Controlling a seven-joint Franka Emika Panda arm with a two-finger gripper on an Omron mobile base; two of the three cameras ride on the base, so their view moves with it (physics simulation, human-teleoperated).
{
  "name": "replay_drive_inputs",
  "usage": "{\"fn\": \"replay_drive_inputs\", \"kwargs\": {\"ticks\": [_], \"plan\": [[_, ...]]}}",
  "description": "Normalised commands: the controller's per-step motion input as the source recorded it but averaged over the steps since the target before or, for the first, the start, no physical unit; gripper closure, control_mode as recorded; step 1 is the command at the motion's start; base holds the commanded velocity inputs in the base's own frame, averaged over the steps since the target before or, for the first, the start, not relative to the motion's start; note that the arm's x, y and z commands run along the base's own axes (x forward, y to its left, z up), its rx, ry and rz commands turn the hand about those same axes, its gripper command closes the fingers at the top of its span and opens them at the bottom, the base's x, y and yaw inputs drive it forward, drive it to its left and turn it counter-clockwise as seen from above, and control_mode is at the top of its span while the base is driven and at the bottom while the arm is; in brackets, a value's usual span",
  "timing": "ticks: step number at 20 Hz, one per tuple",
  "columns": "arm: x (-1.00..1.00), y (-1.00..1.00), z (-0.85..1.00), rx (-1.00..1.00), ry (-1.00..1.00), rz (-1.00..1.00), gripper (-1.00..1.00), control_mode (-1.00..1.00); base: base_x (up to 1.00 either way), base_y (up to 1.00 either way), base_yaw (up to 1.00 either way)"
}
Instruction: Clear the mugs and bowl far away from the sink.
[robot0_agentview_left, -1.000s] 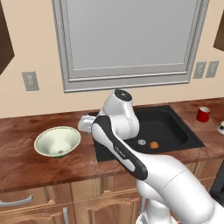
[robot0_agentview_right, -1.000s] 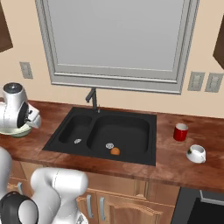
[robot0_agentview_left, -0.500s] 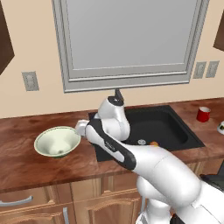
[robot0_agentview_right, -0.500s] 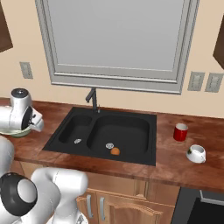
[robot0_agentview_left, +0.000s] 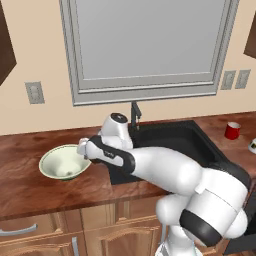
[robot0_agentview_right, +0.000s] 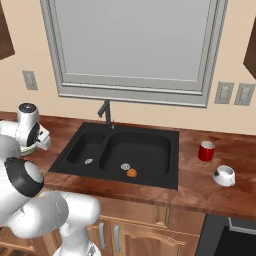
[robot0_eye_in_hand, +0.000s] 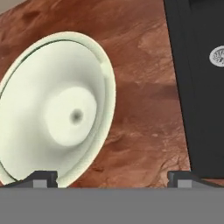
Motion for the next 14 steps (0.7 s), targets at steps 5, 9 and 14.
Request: {"fn": "replay_drive_inputs", "kwargs": {"ticks": [5, 9, 14], "plan": [[0.44, 0.34, -0.29, -0.06, 0.03, 0.0, -1.0, -1.0, 0.0, 0.0, 0.0], [0.33, 0.27, -0.28, -0.13, 0.0, 0.0, -1.0, -1.0, 0.0, 0.0, 0.0], [0.29, 0.23, -0.22, -0.12, 0.0, 0.0, -1.0, -1.0, 0.0, 0.0, 0.0]]}}
